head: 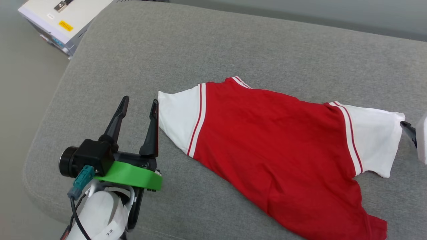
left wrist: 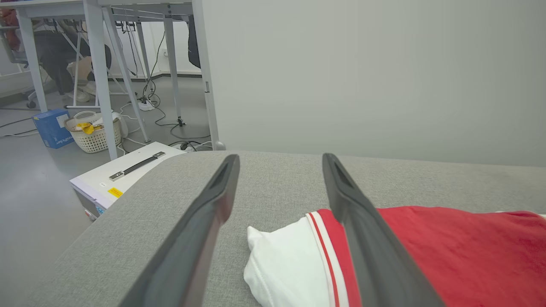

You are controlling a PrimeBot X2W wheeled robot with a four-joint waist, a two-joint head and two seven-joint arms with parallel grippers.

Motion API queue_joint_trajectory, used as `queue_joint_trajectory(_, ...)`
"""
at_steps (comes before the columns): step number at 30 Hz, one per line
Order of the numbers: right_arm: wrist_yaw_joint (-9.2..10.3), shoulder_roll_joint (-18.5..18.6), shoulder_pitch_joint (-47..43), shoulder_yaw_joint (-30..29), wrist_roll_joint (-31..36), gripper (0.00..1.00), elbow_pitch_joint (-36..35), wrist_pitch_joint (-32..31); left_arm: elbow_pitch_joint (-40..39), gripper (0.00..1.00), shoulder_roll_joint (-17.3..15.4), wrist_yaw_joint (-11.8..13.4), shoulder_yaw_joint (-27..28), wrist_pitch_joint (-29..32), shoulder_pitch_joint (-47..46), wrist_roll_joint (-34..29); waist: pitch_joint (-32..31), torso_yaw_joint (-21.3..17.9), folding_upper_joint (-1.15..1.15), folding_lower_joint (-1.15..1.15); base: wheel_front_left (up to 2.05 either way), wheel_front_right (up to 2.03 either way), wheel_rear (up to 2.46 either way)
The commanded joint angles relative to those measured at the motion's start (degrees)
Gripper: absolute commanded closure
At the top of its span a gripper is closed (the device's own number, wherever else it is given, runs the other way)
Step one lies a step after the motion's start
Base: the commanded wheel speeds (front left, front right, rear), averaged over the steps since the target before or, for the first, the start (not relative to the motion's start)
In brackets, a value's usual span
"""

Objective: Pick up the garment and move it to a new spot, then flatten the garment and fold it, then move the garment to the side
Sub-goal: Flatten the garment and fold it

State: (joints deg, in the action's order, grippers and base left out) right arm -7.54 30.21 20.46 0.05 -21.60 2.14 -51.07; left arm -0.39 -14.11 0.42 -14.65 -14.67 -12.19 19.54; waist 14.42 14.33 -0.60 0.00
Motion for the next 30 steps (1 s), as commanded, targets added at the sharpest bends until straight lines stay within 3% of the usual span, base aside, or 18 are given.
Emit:
queue_joint_trajectory(1,0.05,0.8,1.6,0.1,0.2,0.00,1.1,-1.1,0.0,0.00,0.6,-0.5,-0.1,-0.3,0.0,-0.6,3.5,3.5,0.60,0.00,0.00,0.00,0.00)
queue_joint_trajectory(7,0.05,3.6,4.0,1.1,0.7,0.00,5.5,-2.8,0.1,0.00,2.1,-1.5,0.5,-0.3,-1.1,-1.7,5.9,6.0,0.60,0.00,0.00,0.00,0.00)
queue_joint_trajectory(17,0.05,4.2,1.9,4.8,-2.3,0.00,9.9,-1.7,0.2,0.00,3.9,-2.8,2.9,-0.3,-1.5,-3.6,6.8,6.5,0.60,0.00,0.00,0.00,0.00)
queue_joint_trajectory(19,0.05,4.7,1.1,5.3,-2.9,1.00,9.9,-1.7,0.2,0.00,4.0,-3.0,3.6,-0.3,-1.2,-3.9,6.5,6.0,0.60,0.00,0.00,0.00,0.00)
queue_joint_trajectory(30,0.05,6.1,-2.9,1.5,-3.8,1.00,9.8,4.3,2.6,0.00,4.0,-4.2,6.2,-0.3,0.2,-4.5,2.4,2.2,0.60,0.00,0.00,0.00,0.00)
